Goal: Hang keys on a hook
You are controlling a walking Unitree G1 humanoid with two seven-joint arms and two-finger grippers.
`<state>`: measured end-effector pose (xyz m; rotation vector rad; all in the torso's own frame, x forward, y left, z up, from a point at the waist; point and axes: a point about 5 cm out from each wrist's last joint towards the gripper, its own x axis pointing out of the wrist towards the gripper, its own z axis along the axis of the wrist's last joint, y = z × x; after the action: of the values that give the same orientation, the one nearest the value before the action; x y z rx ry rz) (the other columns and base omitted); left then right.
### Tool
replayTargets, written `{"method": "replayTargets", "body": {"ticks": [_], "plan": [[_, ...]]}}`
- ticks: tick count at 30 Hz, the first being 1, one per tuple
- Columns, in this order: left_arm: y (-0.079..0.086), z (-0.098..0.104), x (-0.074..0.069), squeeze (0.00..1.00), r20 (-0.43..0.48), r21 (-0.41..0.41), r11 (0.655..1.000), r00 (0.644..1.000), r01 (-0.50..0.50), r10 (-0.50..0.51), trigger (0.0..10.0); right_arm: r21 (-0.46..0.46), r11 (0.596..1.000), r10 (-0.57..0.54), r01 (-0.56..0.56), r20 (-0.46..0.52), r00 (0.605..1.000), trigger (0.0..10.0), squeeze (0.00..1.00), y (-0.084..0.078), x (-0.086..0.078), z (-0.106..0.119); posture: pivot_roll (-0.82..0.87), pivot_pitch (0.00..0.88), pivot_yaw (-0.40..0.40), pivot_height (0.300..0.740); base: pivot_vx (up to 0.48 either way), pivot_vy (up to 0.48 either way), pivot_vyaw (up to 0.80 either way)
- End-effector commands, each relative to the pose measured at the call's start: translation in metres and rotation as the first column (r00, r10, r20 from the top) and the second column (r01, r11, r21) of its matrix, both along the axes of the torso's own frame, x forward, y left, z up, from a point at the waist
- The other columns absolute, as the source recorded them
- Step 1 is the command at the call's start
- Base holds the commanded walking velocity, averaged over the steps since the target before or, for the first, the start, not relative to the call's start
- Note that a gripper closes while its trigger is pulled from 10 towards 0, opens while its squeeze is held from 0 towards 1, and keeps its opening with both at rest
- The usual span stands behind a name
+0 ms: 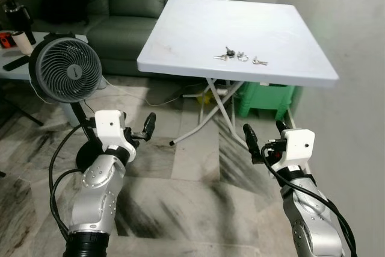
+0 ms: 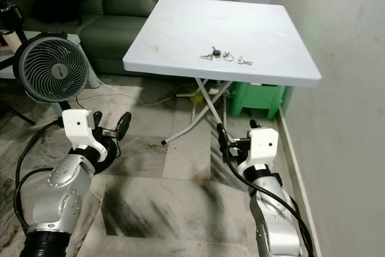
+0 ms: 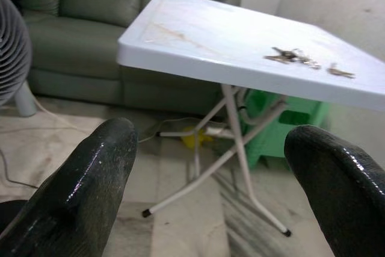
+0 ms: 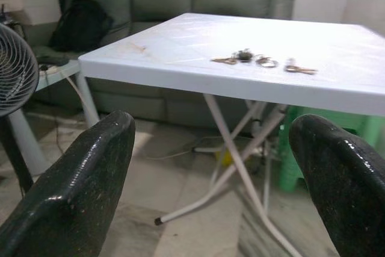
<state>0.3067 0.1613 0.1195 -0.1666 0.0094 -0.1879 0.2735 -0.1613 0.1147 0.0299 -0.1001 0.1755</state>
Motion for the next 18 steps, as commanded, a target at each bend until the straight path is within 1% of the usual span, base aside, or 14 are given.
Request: {"method": "replayTargets", "body": {"ticks": [1,18], "plan": [[-0.0007,0.0046,0.0007,0.00,0.024,0.016,1.000,1.000,0.011,-0.011,10.0,0.002,1.000,0.011,-0.011,0.011,1.000,10.0,0.00,0.0022,0.0015,0.0026,-0.06,0.000,-0.001,0.740,0.472,0.000,0.00],[-0.0035,0.0040,-0.0006,0.00,0.023,0.023,0.999,0.999,0.024,-0.025,10.0,0.002,1.000,0.008,-0.008,0.010,1.000,10.0,0.00,0.0020,-0.0007,0.0024,-0.06,0.000,0.005,0.740,0.472,0.000,0.00]]}}
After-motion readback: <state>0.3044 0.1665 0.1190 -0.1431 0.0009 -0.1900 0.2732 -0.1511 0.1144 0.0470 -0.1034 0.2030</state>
